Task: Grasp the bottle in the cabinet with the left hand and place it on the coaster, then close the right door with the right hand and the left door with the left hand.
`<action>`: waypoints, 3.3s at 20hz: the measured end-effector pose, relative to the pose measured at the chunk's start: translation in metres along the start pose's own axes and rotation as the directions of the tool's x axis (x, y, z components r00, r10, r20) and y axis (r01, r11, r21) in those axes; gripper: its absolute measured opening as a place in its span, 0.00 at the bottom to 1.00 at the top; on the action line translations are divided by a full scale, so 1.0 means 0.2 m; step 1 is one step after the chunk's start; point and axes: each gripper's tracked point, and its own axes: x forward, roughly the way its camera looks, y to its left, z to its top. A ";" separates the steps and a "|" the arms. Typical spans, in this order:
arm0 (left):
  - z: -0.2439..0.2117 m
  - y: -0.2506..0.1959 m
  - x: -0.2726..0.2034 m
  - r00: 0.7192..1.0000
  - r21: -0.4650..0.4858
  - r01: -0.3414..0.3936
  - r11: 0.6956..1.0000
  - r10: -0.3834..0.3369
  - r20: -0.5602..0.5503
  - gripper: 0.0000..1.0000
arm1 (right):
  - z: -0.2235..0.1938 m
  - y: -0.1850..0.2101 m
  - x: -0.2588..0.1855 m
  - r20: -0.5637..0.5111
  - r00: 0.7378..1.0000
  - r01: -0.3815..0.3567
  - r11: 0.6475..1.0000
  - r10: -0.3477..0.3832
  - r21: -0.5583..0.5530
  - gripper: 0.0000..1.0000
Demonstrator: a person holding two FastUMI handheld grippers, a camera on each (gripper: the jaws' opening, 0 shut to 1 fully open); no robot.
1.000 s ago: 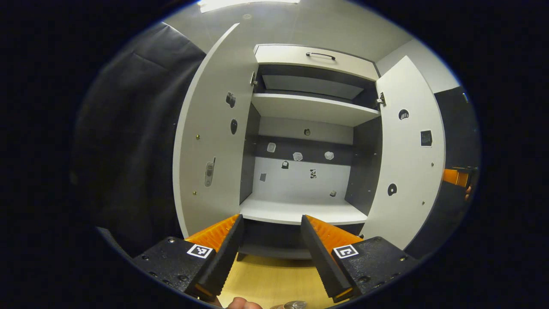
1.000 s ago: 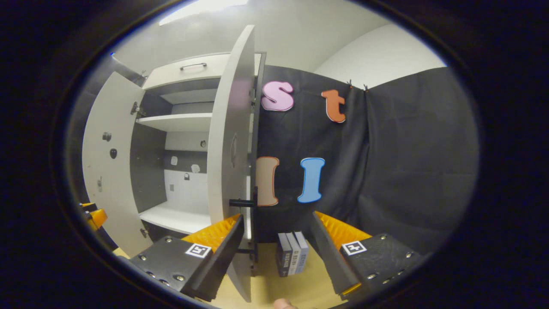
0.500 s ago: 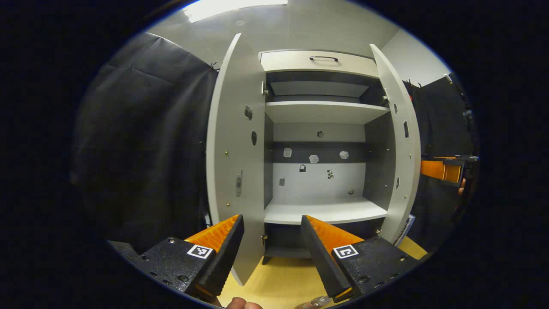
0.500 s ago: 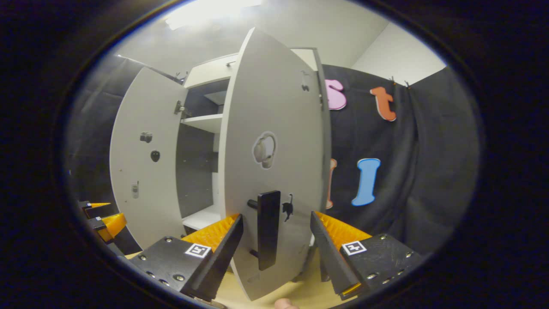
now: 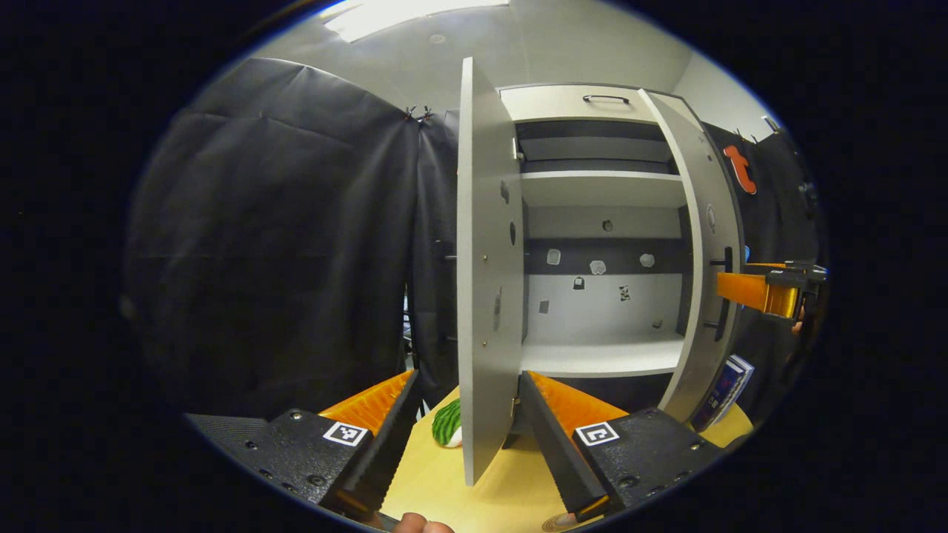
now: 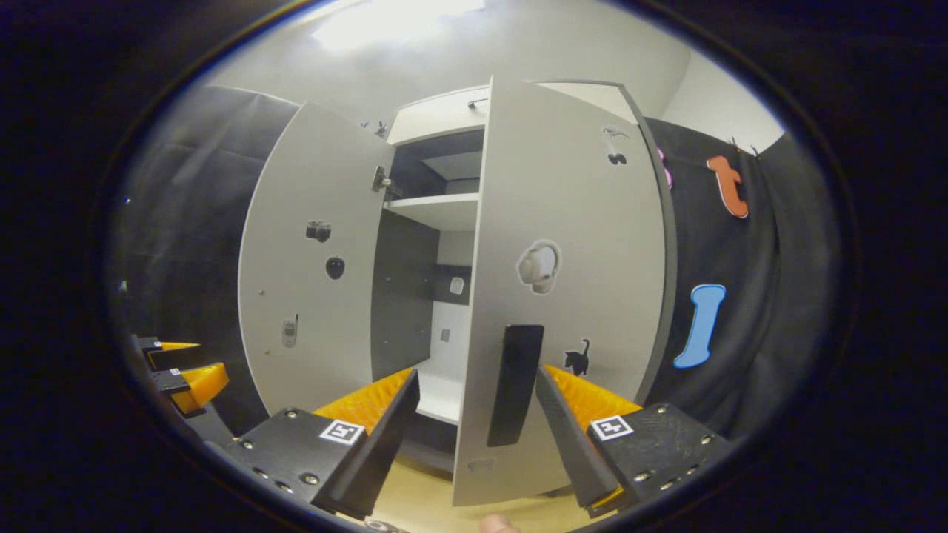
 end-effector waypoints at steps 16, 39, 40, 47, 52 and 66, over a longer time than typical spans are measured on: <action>0.02 0.20 0.11 0.998 -0.042 -0.058 0.997 0.059 0.003 0.87 | -0.01 0.05 0.01 -0.001 1.000 0.012 0.999 -0.012 0.040 0.92; 0.02 0.52 0.69 0.996 -0.073 -0.090 0.993 0.091 0.017 0.86 | -0.10 0.10 0.15 -0.018 0.990 0.140 0.990 -0.140 0.026 0.95; 0.02 0.51 0.70 0.996 -0.070 -0.089 0.994 0.091 0.020 0.87 | -0.10 0.09 0.16 -0.017 0.989 0.145 0.989 -0.144 0.027 0.95; -0.01 0.55 0.75 0.993 -0.025 -0.114 0.993 0.115 0.018 0.86 | -0.11 0.01 0.17 -0.016 0.989 0.151 0.988 -0.150 0.025 0.95; -0.01 0.53 0.74 0.997 0.000 -0.067 0.998 0.067 0.025 0.83 | -0.13 -0.01 0.20 -0.025 0.991 0.135 0.990 -0.135 0.027 0.95; -0.03 0.35 0.71 1.000 -0.093 0.010 0.996 -0.010 0.008 0.81 | -0.14 -0.07 0.19 -0.021 0.992 0.123 0.992 -0.123 0.013 0.95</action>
